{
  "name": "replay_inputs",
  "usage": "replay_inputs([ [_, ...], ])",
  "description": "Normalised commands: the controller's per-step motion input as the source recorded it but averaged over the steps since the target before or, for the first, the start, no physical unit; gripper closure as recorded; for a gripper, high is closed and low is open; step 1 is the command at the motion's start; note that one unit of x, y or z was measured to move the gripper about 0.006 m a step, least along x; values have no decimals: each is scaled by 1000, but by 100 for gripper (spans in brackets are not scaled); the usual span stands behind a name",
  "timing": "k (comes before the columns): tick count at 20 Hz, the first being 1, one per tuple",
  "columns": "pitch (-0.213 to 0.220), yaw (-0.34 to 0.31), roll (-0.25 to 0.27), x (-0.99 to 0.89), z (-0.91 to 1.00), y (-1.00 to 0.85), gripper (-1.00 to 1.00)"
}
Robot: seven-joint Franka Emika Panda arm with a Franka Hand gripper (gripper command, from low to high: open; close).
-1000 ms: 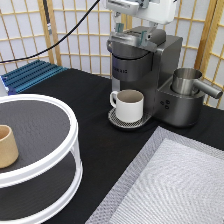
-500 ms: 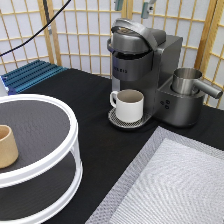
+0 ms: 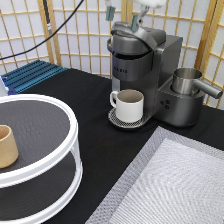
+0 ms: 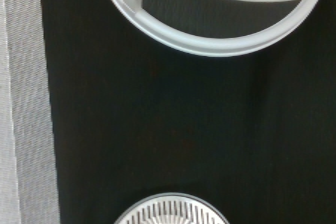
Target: Make coffee
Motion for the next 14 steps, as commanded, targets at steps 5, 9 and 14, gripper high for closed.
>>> replay_inputs([
  [5, -33, 84, -23, 286, -1000, 447, -100],
  [9, -2, 81, -46, 261, -1000, 634, -100],
  [14, 0, 67, -39, 290, -1000, 570, -100],
])
